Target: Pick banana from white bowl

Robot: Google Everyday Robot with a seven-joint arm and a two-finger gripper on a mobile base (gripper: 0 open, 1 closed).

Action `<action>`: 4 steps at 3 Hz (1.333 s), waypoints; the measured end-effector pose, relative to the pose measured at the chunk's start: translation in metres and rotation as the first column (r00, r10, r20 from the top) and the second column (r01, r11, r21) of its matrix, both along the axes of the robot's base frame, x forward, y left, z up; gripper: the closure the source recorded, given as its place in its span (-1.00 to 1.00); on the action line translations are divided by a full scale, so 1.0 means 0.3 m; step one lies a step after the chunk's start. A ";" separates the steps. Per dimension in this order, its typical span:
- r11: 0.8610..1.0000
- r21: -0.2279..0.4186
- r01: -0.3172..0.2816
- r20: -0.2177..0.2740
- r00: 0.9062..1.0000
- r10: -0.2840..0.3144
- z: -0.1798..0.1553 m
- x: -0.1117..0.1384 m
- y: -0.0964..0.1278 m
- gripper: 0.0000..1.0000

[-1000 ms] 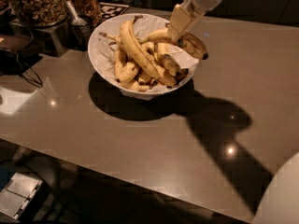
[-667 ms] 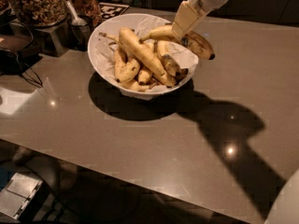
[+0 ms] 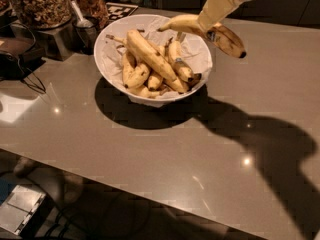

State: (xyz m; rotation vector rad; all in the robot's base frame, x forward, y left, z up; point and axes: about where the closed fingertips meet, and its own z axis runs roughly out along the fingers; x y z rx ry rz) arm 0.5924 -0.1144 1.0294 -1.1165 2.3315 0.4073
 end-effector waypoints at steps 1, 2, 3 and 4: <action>1.000 0.010 -0.026 0.002 1.000 0.026 -0.003 -0.041 -0.026 1.00; 0.998 -0.005 -0.059 0.017 0.998 0.059 -0.026 -0.118 -0.040 1.00; 0.998 -0.030 -0.052 0.054 0.997 0.054 -0.067 -0.277 -0.083 1.00; 0.998 -0.031 -0.052 0.050 0.997 0.053 -0.075 -0.283 -0.084 1.00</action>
Offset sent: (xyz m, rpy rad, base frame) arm -0.0575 -0.0156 -0.0221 -0.0232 0.0002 0.0904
